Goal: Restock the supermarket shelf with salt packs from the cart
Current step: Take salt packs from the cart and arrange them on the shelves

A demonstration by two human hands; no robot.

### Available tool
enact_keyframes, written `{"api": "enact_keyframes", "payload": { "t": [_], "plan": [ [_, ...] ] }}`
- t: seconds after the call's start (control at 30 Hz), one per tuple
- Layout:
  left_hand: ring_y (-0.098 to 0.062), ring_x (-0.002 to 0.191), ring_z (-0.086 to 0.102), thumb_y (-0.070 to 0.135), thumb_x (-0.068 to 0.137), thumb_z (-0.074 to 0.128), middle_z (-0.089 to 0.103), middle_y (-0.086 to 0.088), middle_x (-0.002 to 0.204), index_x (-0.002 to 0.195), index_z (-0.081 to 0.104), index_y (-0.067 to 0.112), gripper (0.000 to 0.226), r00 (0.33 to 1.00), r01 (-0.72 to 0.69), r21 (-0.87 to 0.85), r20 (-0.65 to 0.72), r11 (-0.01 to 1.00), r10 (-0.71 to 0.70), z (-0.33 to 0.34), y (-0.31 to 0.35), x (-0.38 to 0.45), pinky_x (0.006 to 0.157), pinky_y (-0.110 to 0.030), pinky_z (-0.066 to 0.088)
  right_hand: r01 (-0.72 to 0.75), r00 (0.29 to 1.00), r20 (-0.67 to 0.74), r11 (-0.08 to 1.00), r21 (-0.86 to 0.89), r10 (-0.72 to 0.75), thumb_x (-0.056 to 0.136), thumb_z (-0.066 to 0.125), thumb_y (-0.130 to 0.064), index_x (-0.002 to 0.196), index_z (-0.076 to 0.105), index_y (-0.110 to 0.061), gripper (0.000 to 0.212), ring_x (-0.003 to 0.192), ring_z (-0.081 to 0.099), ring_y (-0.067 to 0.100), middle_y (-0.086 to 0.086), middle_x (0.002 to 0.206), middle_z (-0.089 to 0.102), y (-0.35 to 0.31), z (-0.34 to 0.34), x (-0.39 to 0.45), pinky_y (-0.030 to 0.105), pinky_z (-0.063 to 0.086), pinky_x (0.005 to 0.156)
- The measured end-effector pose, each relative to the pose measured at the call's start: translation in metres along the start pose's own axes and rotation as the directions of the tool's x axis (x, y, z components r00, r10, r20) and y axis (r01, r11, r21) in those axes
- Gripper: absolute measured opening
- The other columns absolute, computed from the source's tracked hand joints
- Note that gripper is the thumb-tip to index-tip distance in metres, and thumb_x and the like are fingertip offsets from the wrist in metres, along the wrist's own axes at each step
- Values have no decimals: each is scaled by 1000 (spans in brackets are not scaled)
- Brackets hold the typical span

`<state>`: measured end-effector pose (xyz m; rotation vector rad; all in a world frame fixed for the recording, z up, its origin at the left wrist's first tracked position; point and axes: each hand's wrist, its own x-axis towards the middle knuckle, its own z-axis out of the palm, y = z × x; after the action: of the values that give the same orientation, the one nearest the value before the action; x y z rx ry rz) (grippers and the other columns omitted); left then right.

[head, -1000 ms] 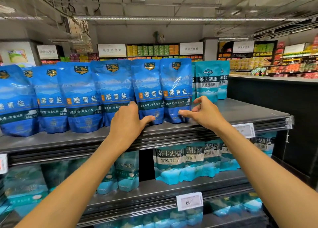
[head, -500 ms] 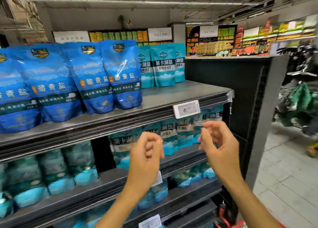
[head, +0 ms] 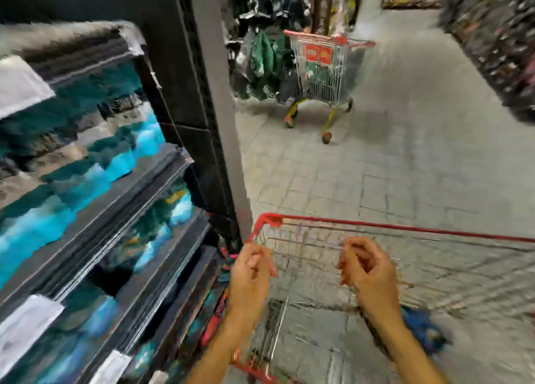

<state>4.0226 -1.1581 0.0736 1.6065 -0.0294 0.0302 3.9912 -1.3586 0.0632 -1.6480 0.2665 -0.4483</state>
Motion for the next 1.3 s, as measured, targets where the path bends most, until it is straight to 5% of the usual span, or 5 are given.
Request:
{"api": "enact_keyframes", "payload": {
  "t": [0.37,0.87,1.03,1.2,1.3],
  "plan": [
    [1,47,57,14,101,52,58,-1,64,89,55,16,13,784,382,218,438,898,-439,172,-84,-23,39,-14,42,-472,771,-488,881,-8,409,100,54,-12,87,59,-11,14,59,54,23,9,69,58,131,-176,-37,26,46,53],
    [-18,60,57,31,101,49,62,-6,74,82,61,12,30,468,531,707,215,467,-857,337,-367,-10,45,-25,42,-826,546,-499,533,-186,673,99,53,-23,93,56,-9,15,69,53,21,5,78,57,414,-250,-47,25,32,51],
    [-31,78,56,27,99,55,55,-15,82,73,53,14,29,501,471,702,285,534,-817,384,-455,6,73,-42,51,-842,530,-501,497,-211,685,97,57,-26,111,59,10,39,91,60,26,22,104,64,507,-245,-26,30,49,72],
    [-36,125,52,48,98,48,57,-19,132,133,52,1,59,519,312,763,363,566,-774,418,-521,16,93,-38,42,-832,542,-583,481,-275,605,96,59,-24,109,57,8,35,93,60,32,22,109,62,567,-241,-10,34,47,74],
    [-36,104,62,48,96,53,65,-19,111,123,59,3,53,503,290,733,429,615,-750,440,-547,28,84,-41,48,-868,488,-672,387,-310,557,93,60,-38,109,60,0,41,97,62,33,19,111,61,583,-238,-5,41,54,79]
  ]
}}
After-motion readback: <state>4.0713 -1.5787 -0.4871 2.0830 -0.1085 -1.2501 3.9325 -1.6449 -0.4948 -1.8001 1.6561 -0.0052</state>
